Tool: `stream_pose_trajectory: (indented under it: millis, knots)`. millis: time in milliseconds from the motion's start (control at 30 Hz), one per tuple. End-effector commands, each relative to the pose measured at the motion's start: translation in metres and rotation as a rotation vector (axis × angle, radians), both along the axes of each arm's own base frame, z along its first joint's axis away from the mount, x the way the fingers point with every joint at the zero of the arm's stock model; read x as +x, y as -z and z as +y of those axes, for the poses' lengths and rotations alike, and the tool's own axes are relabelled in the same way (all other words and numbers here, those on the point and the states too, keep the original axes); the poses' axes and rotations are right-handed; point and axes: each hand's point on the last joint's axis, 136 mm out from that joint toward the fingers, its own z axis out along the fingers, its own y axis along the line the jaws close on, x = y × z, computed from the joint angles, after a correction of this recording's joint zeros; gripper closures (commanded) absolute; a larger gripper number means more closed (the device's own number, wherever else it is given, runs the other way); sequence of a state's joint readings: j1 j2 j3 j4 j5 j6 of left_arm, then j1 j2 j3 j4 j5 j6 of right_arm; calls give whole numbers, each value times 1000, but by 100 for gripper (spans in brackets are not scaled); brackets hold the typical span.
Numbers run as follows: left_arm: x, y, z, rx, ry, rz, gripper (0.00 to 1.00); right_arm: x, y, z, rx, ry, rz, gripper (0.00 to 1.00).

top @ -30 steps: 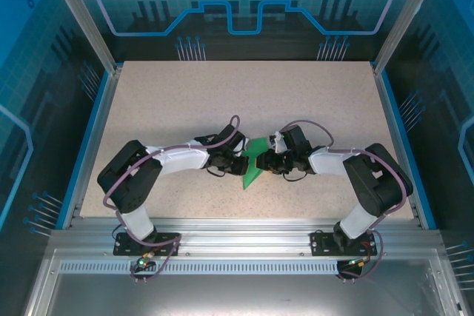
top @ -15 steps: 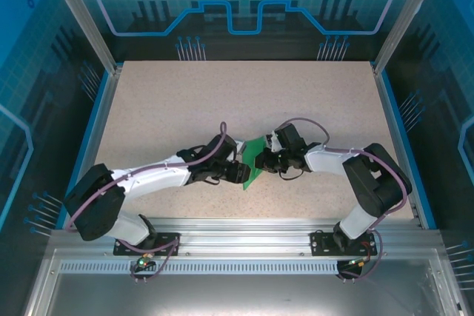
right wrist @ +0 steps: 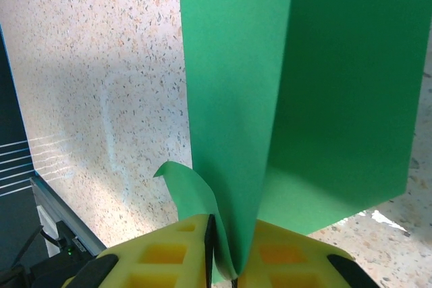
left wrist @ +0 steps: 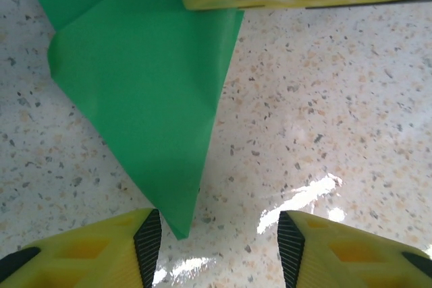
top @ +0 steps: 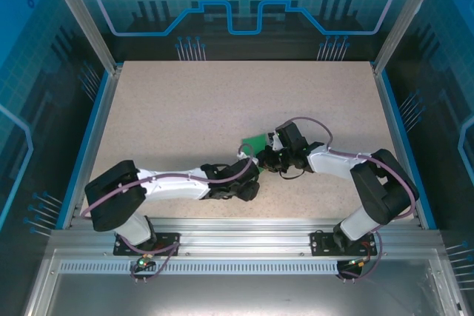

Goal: Fold a paper plane with a square sheet of paper (pick it up from the middle)
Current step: Fourth fold the wing at the center of the table.

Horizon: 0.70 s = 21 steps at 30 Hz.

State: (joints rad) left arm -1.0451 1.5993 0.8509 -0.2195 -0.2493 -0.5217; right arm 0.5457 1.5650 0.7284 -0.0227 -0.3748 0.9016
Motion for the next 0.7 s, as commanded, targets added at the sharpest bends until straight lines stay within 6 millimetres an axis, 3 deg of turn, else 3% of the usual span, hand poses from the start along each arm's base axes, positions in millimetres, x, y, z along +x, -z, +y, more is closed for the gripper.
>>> stream_pose_trajectory:
  millis: [0, 367, 667]
  knots:
    - [16, -5, 2, 59, -56, -83, 47, -10, -1, 3, 11, -8, 28, 83]
    - [24, 6, 6, 166, -79, -135, 53, -10, -3, 5, 20, -16, 29, 81]
    - [27, 10, 10, 209, -103, -157, 70, -7, -7, 7, 24, -21, 30, 80]
